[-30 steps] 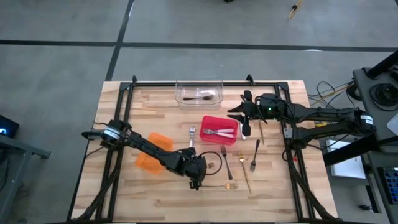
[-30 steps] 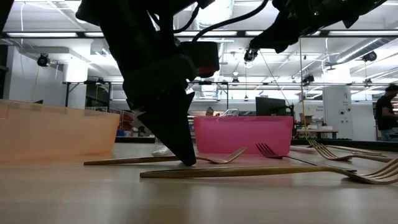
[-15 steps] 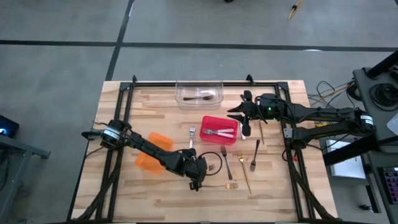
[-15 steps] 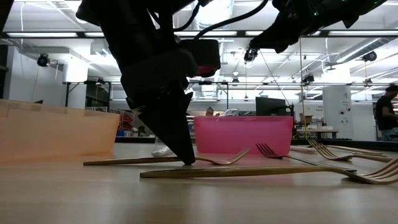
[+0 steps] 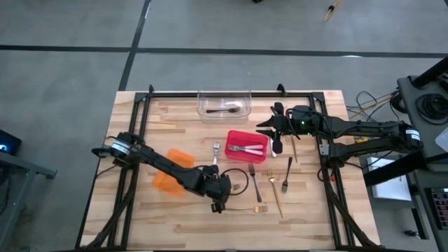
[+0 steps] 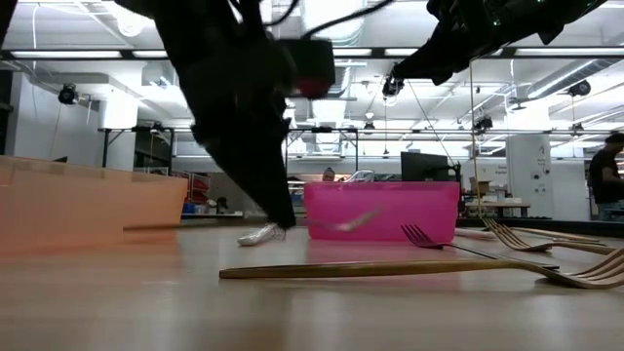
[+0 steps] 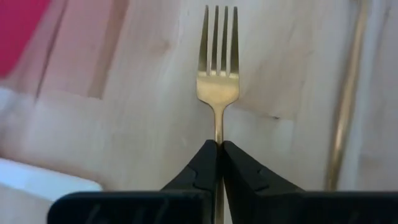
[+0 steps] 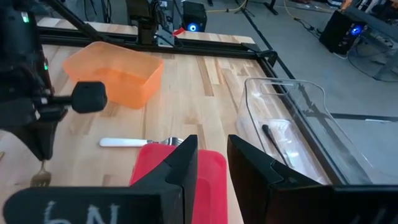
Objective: Sort silverware by color (type)
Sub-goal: Put the gold fork into the orange bin, then put the black fork into the transparent bin
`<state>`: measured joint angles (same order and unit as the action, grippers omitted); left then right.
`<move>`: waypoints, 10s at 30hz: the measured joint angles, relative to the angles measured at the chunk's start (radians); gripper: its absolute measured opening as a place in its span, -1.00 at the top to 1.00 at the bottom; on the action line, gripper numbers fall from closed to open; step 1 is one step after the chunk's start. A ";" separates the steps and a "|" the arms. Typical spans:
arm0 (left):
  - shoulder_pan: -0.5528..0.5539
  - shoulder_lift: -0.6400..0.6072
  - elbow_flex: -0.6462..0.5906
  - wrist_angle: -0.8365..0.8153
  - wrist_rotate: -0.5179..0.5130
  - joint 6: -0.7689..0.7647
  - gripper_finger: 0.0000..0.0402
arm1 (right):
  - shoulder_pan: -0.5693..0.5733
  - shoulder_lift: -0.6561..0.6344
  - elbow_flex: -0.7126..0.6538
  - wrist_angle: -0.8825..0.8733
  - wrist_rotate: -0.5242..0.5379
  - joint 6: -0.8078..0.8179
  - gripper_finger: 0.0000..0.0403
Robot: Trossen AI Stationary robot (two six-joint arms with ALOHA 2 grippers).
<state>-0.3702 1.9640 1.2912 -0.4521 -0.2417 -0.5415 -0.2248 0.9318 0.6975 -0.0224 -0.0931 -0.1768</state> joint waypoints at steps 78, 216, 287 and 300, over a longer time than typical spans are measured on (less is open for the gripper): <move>0.035 -0.460 -0.333 -0.680 0.127 -0.675 1.00 | 0.000 0.000 -0.006 -0.004 0.000 0.010 0.61; 0.922 -0.582 -0.228 0.090 0.628 1.175 0.65 | -0.325 0.282 0.189 -0.629 0.197 0.843 0.61; 0.888 -0.736 -0.319 0.036 0.757 1.007 0.80 | -0.494 0.504 0.207 -0.696 0.156 0.560 0.25; 0.888 -0.735 -0.319 0.044 0.757 1.007 0.80 | -0.509 0.711 0.357 -0.716 0.138 0.400 0.25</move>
<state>0.5179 1.2285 0.9718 -0.4080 0.5152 0.4656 -0.7342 1.6426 1.0542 -0.7388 0.0448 0.2231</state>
